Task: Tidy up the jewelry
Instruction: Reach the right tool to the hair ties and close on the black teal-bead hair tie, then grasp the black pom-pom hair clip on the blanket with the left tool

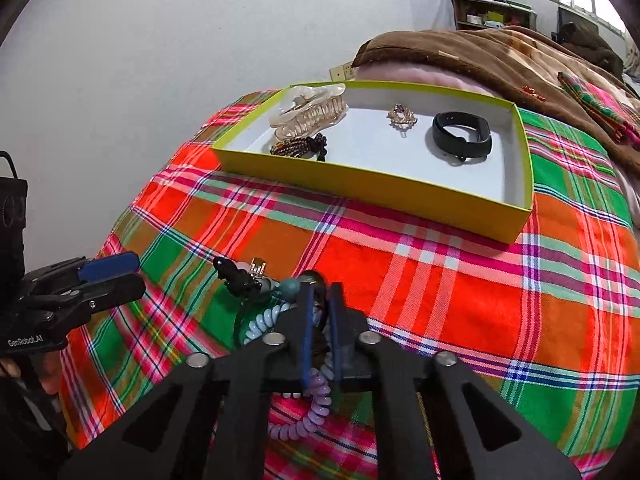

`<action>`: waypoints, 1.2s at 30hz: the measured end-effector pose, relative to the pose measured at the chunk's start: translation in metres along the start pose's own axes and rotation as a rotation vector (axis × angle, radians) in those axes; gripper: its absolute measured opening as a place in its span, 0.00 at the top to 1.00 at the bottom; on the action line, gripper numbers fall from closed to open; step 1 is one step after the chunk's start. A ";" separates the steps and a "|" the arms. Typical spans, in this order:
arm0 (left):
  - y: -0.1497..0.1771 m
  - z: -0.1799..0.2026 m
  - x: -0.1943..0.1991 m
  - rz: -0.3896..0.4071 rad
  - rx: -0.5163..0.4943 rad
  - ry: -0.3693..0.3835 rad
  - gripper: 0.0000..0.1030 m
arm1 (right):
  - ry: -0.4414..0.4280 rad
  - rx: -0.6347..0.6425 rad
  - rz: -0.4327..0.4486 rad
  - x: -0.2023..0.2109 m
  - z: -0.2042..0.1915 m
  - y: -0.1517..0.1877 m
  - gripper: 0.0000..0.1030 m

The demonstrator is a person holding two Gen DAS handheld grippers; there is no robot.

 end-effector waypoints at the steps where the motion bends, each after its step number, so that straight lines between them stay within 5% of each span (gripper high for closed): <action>1: 0.000 -0.001 0.000 -0.001 0.002 -0.001 0.45 | 0.003 0.001 0.001 0.000 0.000 0.000 0.97; 26: -0.022 0.051 -0.028 -0.050 -0.099 0.076 0.42 | 0.010 -0.110 0.199 0.070 0.039 0.010 0.98; 36: -0.025 0.061 -0.057 -0.092 -0.108 0.013 0.42 | -0.004 -0.149 0.220 0.079 0.053 0.020 0.98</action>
Point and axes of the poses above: each gripper's, at about its wrist camera, not at the fingertips, and x roughly against the way its jaws point, z to its right, y to its underside, the point moved 4 cm from there along -x, roughly the way its jaws point, and after that the axes turned 8 degrees about -z, right-handed, at the moved point
